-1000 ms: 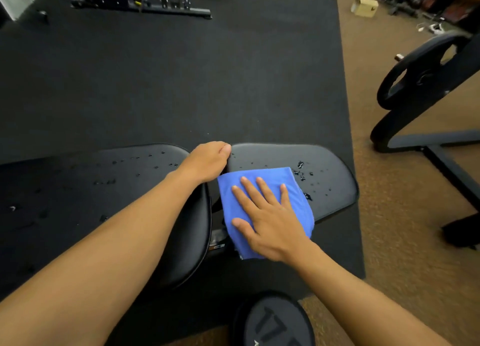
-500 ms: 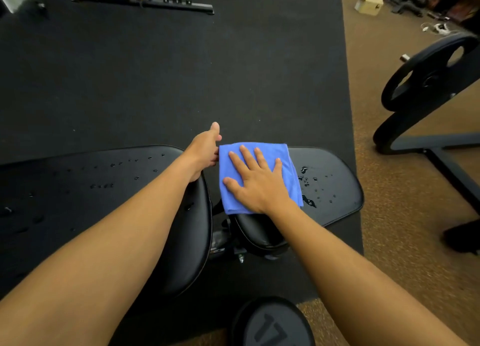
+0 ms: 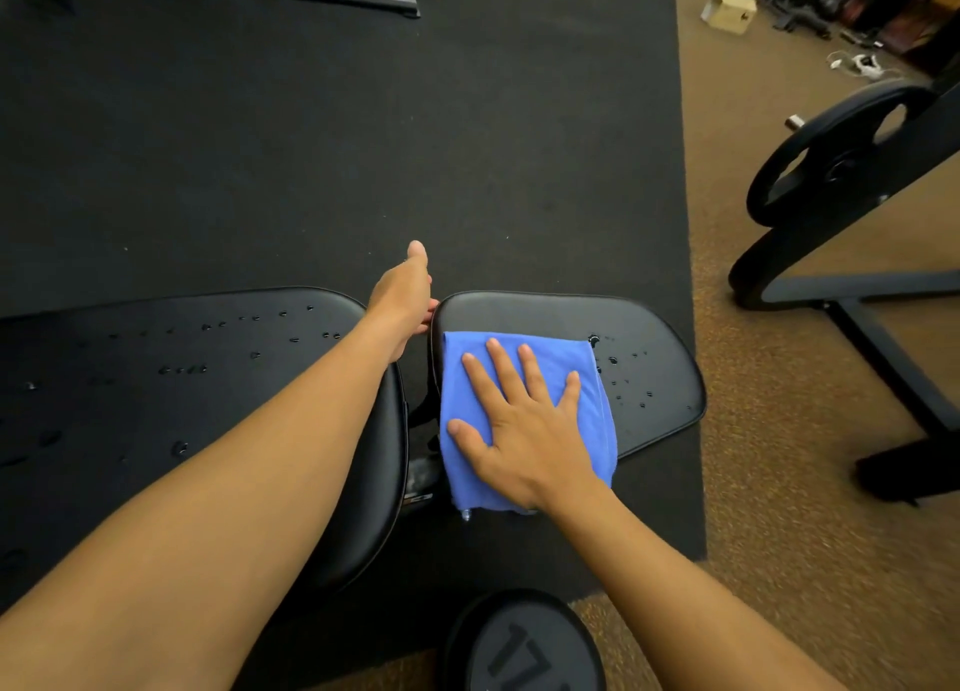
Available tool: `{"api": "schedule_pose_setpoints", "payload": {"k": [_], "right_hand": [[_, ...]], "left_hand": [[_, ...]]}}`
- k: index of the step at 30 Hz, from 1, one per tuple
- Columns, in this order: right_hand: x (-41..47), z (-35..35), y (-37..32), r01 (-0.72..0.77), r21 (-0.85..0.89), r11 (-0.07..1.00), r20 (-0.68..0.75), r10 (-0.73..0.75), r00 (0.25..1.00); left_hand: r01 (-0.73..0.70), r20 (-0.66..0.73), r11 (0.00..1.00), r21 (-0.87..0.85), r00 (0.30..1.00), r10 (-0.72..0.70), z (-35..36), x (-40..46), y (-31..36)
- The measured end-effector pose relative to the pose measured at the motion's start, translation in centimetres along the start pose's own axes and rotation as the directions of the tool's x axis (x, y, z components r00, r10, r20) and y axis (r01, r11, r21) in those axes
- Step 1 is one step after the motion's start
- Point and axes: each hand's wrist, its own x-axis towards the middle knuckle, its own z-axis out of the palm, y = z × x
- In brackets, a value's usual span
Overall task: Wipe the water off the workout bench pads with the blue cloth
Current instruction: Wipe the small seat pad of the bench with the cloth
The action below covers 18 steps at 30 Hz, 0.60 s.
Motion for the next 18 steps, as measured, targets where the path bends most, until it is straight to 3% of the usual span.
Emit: {"api": "schedule_pose_setpoints", "payload": {"k": [11, 18], "right_hand": [[8.4, -1.5, -0.2, -0.105, 0.040, 0.994, -0.025, 0.106, 0.994], [1.7, -0.8, 2.0, -0.085, 0.024, 0.996, -0.026, 0.085, 0.996]], "left_hand": [[0.005, -0.010, 1.000, -0.007, 1.000, -0.005, 0.9, 0.6, -0.7], [0.007, -0.081, 0.998, -0.065, 0.997, -0.012, 2.6, -1.7, -0.9]]}}
